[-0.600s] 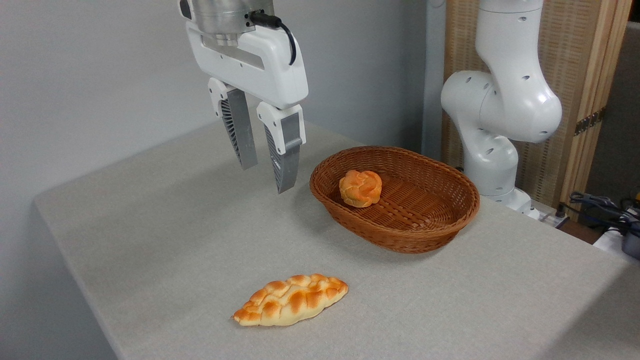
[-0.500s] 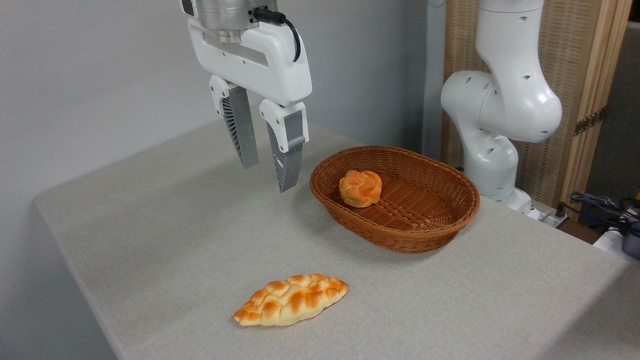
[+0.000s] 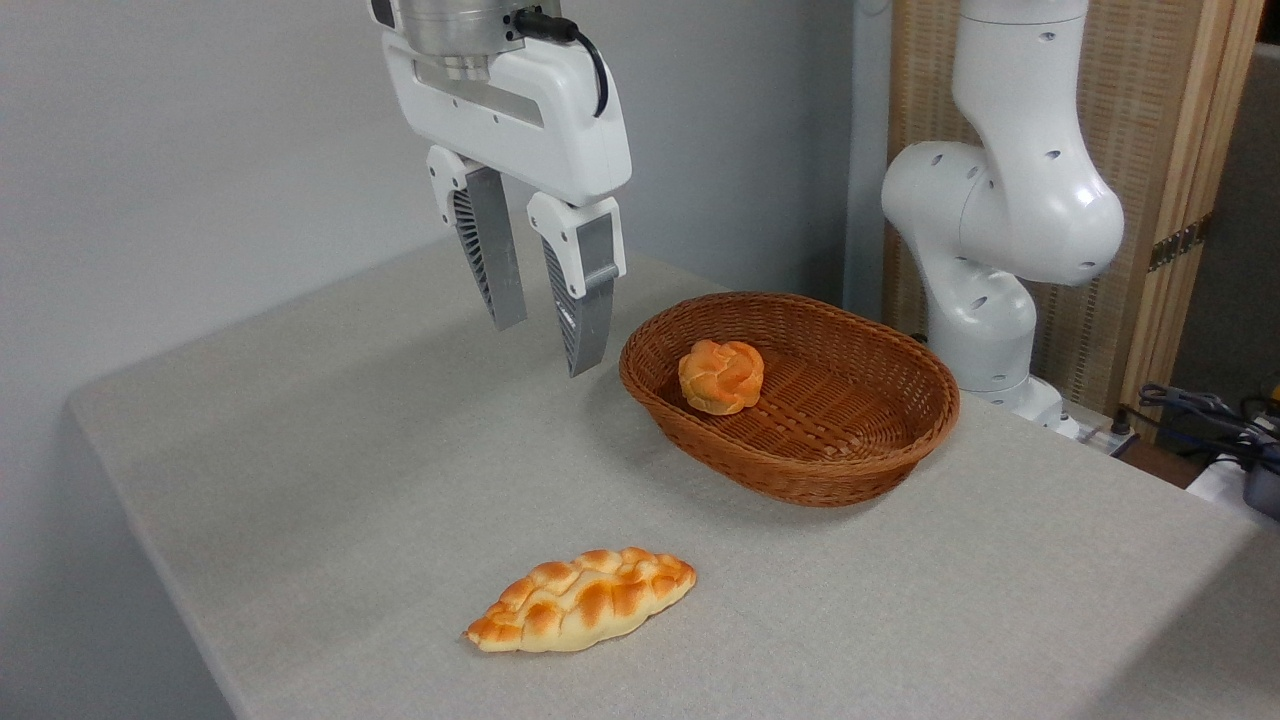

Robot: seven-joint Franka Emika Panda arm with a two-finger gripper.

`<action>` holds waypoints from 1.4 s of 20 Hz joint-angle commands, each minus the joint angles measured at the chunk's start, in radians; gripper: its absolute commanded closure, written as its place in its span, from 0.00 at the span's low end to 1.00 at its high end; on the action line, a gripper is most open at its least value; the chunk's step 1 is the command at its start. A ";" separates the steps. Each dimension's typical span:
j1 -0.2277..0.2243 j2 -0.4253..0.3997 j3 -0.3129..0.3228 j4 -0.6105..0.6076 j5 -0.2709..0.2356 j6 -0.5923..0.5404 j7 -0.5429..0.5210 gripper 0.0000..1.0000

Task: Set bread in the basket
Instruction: 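Lower the open gripper down onto the braided bread roll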

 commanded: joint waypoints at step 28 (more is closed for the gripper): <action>-0.135 -0.025 0.129 -0.509 0.105 0.558 0.261 0.00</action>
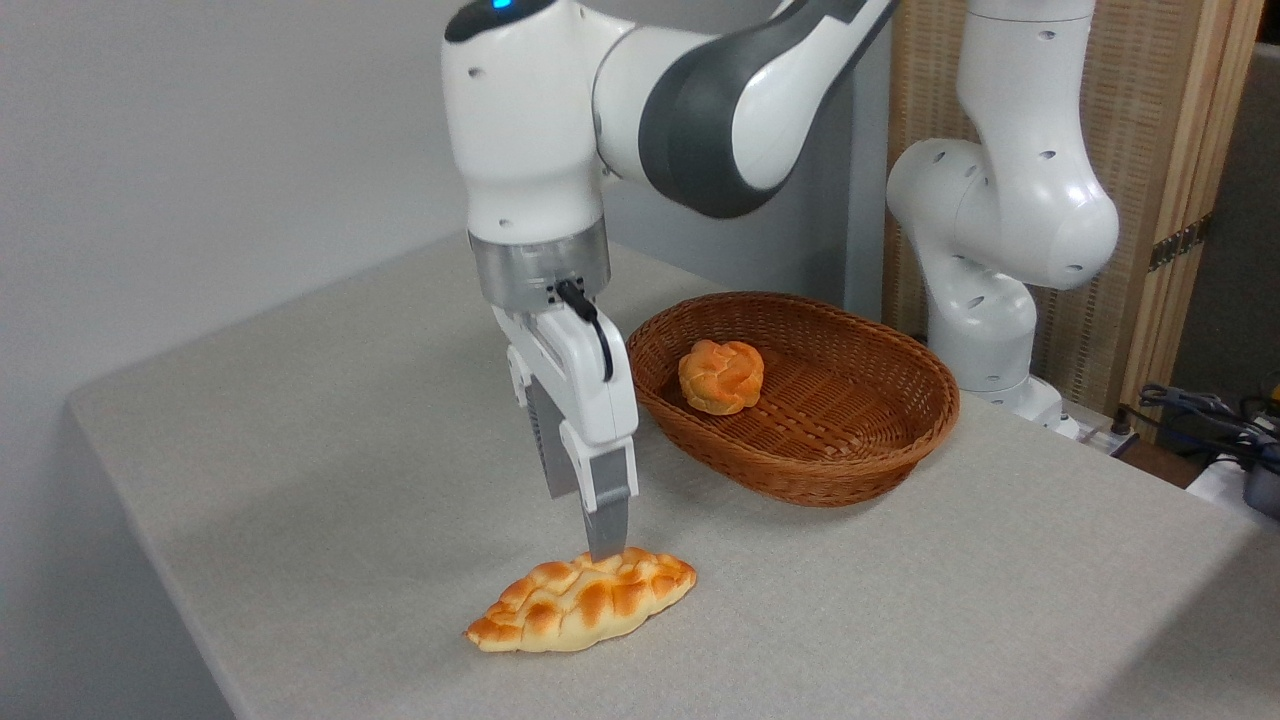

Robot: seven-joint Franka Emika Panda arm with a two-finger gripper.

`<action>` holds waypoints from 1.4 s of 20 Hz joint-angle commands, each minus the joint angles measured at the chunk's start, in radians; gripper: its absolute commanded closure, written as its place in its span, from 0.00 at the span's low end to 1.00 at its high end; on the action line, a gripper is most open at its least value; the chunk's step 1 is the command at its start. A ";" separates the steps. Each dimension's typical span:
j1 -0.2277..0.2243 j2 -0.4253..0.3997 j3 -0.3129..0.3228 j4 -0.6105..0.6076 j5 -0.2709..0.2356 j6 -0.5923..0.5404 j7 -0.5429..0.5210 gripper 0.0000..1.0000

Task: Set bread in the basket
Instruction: 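Lower the open gripper down onto the braided bread roll, then close the gripper on the middle of the braided roll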

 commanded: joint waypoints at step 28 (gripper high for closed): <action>-0.017 0.074 0.045 -0.080 0.058 0.189 0.014 0.89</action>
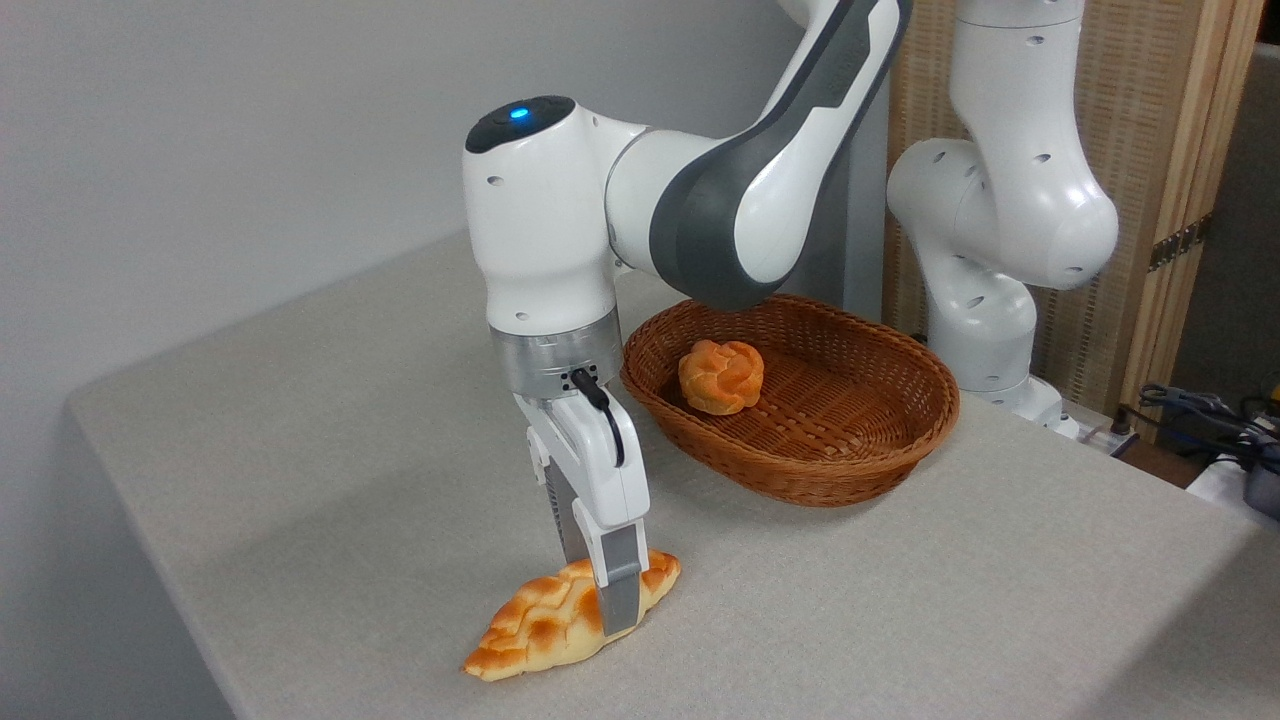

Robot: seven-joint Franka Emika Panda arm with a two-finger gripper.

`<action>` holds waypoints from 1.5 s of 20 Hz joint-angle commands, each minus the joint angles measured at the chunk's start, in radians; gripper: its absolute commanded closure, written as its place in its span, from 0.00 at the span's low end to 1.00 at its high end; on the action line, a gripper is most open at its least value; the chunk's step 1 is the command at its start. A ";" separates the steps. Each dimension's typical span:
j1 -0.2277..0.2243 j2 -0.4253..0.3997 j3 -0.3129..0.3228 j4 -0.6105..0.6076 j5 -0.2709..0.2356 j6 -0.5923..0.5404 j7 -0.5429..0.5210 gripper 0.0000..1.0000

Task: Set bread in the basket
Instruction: 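Close the gripper on the middle of the braided roll, then lift the braided roll and carry it over the wicker basket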

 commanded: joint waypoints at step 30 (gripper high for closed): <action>-0.030 -0.337 0.106 0.058 -0.128 -0.601 0.008 0.91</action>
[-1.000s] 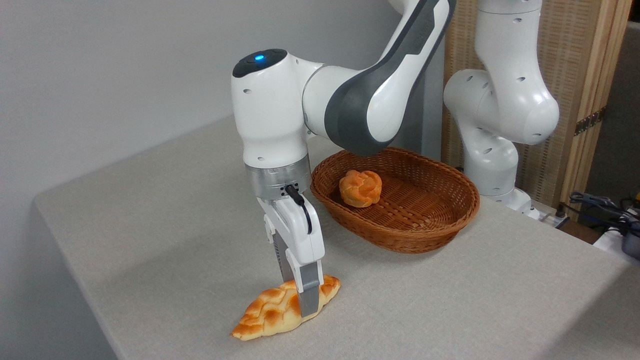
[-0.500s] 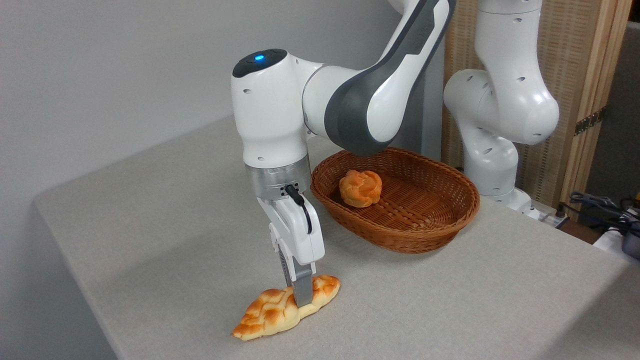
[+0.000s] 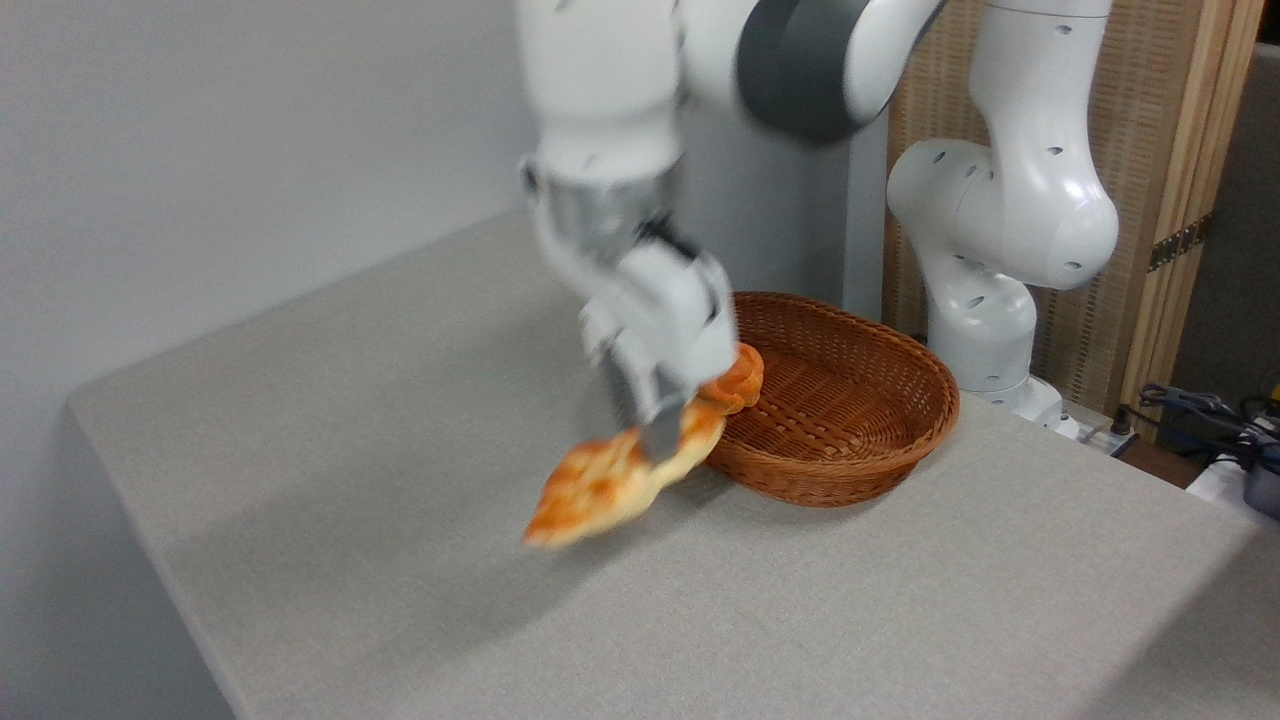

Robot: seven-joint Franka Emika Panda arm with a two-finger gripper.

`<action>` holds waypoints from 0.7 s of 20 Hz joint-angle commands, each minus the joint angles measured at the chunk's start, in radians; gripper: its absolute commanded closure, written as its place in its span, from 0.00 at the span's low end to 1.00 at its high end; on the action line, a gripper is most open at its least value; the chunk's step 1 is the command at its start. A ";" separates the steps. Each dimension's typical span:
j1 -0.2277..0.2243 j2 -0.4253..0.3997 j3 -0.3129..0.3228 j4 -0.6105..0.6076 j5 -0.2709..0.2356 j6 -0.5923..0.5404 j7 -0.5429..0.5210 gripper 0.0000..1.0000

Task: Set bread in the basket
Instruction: 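Lift the braided roll and carry it over the wicker basket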

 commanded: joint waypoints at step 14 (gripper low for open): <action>-0.233 -0.330 0.143 -0.279 0.108 -0.390 -0.006 0.94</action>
